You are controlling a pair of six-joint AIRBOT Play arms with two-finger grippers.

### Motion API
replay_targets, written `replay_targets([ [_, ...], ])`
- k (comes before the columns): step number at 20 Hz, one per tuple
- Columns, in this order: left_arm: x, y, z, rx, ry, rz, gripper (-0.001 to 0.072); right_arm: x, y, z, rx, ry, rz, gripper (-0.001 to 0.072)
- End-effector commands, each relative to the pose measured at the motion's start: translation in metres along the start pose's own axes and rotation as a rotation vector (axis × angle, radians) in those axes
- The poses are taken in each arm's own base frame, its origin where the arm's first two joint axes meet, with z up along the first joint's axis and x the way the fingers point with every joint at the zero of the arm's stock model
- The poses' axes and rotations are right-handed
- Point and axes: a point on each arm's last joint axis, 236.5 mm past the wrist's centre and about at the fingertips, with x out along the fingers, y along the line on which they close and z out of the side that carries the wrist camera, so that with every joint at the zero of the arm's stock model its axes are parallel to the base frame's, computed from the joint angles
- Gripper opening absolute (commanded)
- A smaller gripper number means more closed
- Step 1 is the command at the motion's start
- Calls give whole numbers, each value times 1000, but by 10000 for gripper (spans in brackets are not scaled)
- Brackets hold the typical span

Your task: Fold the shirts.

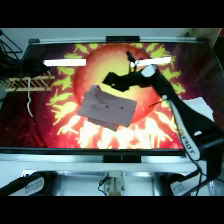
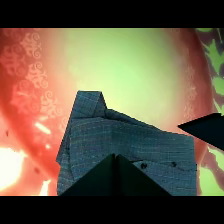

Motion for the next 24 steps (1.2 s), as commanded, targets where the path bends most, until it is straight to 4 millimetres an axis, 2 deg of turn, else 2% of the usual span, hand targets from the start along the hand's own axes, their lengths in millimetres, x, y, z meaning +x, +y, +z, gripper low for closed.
replay_targets([
  [1, 3, 1, -5, 9, 14, -1, 23, -102, -152, -60, 46, 303, -551, 678],
  [2, 3, 1, -5, 9, 14, -1, 23, -111, -170, -84, 111, 380, -565, 678],
  [3, 3, 0, -5, 9, 14, -1, 23, -104, -175, -102, 163, 418, -515, 679],
  [5, 3, 0, -5, 8, 15, -2, 23, -69, -168, -122, 213, 406, -363, 680],
  [8, 3, 0, -6, 8, 19, -3, 23, -18, -149, -123, 234, 302, -194, 680],
  [11, 3, 0, -6, 8, 19, -3, 23, 12, -139, -129, 254, 307, -129, 679],
  [13, 3, 0, -6, 8, 18, -3, 23, 29, -122, -133, 248, 317, -50, 651],
  [14, 3, 0, -6, 8, 17, -2, 23, 35, -112, -131, 225, 308, 2, 487],
  [15, 3, 0, -6, 8, 17, -2, 23, 37, -103, -125, 206, 282, 44, 263],
  [16, 3, 0, -6, 8, 17, -2, 23, 34, -96, -113, 198, 246, 83, 70],
  [18, 3, 0, -6, 8, 18, -2, 23, 11, -85, -81, 164, 179, 133, 49],
  [20, 3, 0, -6, 8, 18, -2, 24, -38, -79, -38, 107, 88, 145, 49],
  [22, 3, 0, -6, 8, 18, -2, 24, -105, -84, 6, 102, -39, 98, 49],
  [24, 3, -1, -6, 10, 19, -4, 24, -175, -116, 30, 155, -161, -41, 49],
])
